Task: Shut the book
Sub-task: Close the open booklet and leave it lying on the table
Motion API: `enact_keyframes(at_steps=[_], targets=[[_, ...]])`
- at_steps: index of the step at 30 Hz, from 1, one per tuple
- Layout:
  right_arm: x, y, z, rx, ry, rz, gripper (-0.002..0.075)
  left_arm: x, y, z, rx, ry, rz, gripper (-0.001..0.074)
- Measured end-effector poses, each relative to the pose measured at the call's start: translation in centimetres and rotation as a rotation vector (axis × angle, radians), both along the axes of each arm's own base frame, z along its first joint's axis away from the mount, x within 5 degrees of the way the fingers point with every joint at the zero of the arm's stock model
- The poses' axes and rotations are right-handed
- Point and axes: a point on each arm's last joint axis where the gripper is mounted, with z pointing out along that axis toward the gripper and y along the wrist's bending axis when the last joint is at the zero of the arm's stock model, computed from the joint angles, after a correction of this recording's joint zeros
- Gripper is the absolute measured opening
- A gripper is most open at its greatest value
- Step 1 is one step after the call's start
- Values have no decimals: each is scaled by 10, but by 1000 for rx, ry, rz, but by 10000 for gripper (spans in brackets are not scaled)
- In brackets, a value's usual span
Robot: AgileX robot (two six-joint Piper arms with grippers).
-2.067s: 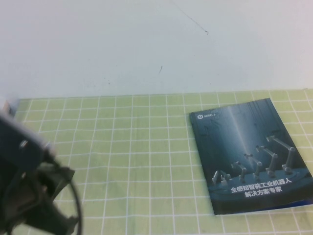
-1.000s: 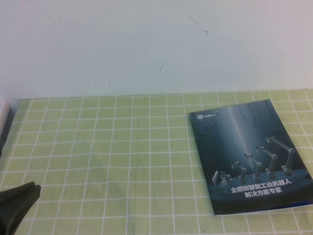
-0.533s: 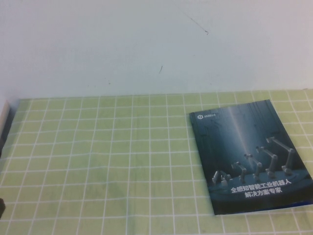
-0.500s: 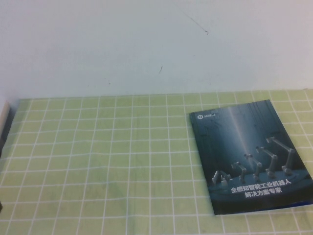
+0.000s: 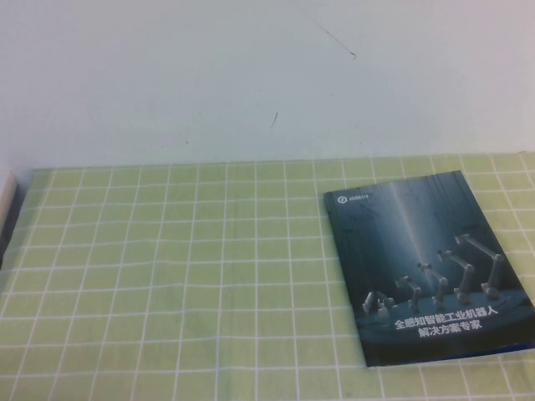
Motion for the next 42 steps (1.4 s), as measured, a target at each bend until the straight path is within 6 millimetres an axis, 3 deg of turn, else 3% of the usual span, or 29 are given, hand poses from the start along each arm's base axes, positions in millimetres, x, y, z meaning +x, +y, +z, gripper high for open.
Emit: enact_keyframes(at_steps=[5,42], targets=[[0,0,0,0,0,0,-3,0,-1,0,109,0,-39,-2],[0,0,0,0,0,0,-3,-1,-2,0,83,12,-51,-1]])
